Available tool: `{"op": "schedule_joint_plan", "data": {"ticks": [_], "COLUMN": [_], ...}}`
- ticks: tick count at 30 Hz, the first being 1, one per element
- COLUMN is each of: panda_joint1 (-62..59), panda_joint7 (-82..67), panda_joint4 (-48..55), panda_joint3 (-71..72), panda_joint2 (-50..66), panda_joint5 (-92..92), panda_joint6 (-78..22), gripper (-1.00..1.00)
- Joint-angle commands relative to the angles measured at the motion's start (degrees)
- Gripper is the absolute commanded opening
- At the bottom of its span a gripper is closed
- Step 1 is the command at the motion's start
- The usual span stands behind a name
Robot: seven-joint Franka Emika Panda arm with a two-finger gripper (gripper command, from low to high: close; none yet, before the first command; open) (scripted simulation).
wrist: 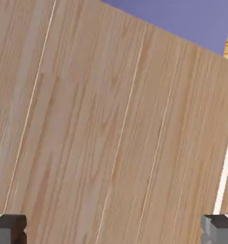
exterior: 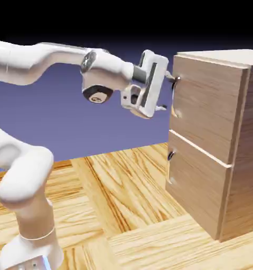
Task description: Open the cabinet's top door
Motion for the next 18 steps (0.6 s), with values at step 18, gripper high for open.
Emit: {"op": "schedule_joint_plan", "data": {"ticks": [18], "panda_joint1": [-16.1], "panda_joint7": [20.6], "panda_joint4": [7.2], "panda_joint3": [19.0], "panda_joint2": [-8.9], "panda_joint5": [44.9], "panda_joint6": [-2.2], "gripper": [0.0]}}
